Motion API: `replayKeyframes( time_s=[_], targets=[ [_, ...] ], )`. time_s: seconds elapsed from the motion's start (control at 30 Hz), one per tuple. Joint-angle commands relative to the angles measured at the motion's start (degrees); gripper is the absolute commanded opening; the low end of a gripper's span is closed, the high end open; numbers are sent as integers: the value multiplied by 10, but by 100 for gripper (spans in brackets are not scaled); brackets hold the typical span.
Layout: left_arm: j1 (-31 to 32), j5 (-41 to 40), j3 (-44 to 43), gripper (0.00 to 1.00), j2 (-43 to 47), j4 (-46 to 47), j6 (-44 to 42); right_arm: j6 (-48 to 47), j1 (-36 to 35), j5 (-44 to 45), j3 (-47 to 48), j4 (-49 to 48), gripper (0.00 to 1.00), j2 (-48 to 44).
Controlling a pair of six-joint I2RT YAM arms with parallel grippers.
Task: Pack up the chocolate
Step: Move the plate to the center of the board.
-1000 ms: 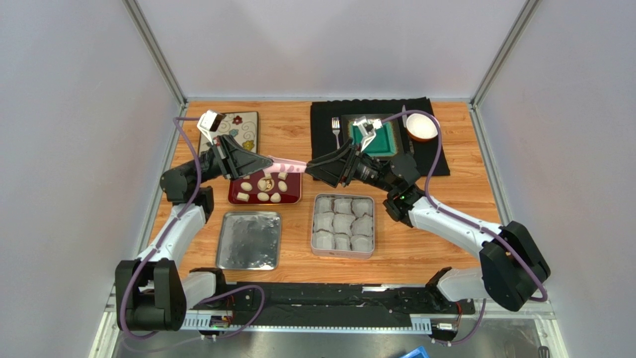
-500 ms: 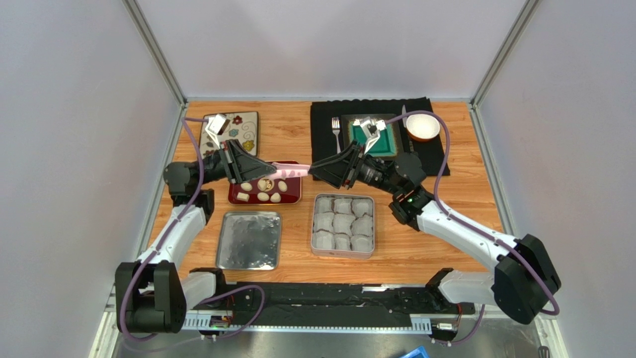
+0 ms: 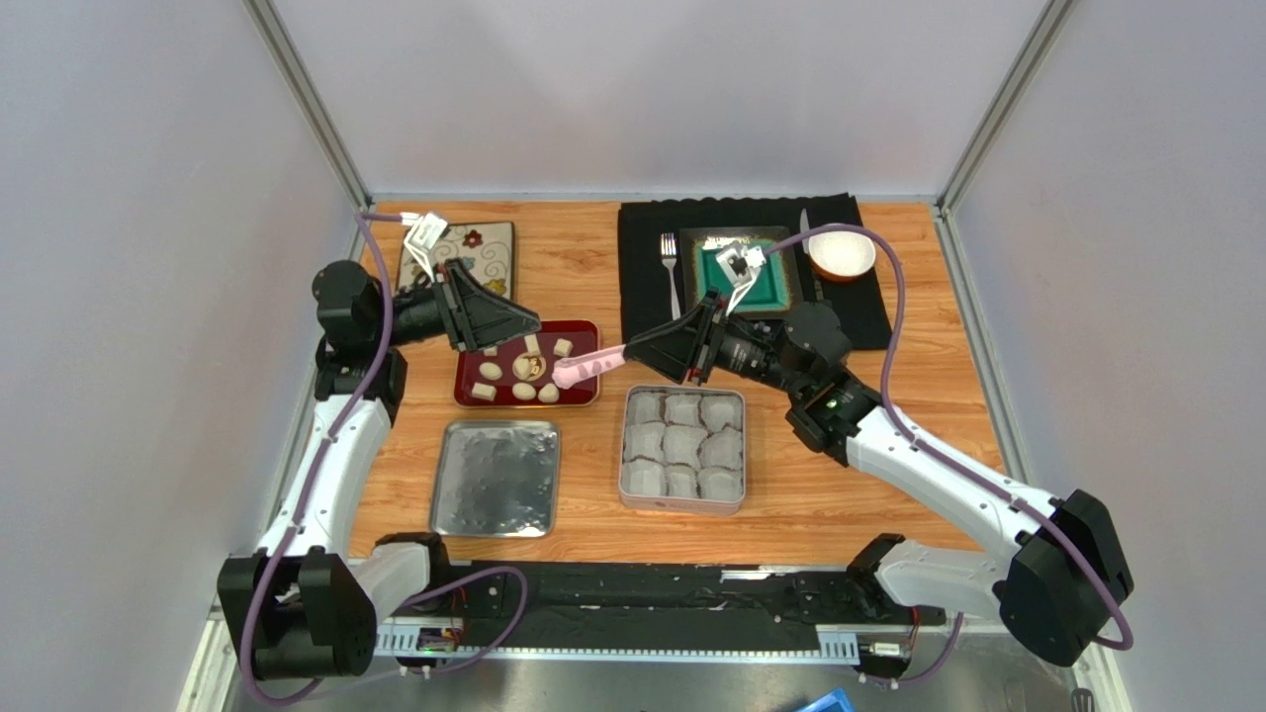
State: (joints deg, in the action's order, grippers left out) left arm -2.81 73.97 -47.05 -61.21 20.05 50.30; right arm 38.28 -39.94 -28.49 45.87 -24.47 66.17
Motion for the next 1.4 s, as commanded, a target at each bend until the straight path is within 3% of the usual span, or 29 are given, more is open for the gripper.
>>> replayKeyframes(
  time_s=[0.0, 0.03, 0.1, 0.2, 0.27, 0.47, 0.67, 1.03, 1.37],
  targets=[
    [-19, -48, -45, 50, 4, -148, -138, -52, -2, 20, 33, 61, 31, -20],
    [-21, -70, -76, 50, 2, -265, -242, -63, -3, 30, 46, 77, 30, -22],
    [-21, -169, -96, 50, -2, -380, -376, -91, -3, 36, 56, 115, 30, -23],
    [-21, -313, -74, 50, 7, -417, -478, -115, -2, 48, 81, 158, 28, -21],
    [-20, -409, -37, 50, 13, -412, -502, -132, -3, 58, 91, 171, 27, -20],
    [-20, -572, 34, 50, -5, -393, -595, -170, -7, 77, 116, 197, 24, -3],
    [-20, -706, 111, 48, -22, -272, -658, -218, -37, 117, 171, 238, 23, 43],
    [-36, -757, 122, 46, -141, -155, -675, -231, -46, 138, 208, 226, 21, 104],
    [-36, -744, 77, 43, -268, -90, -652, -234, -44, 136, 211, 221, 20, 121]
  ],
)
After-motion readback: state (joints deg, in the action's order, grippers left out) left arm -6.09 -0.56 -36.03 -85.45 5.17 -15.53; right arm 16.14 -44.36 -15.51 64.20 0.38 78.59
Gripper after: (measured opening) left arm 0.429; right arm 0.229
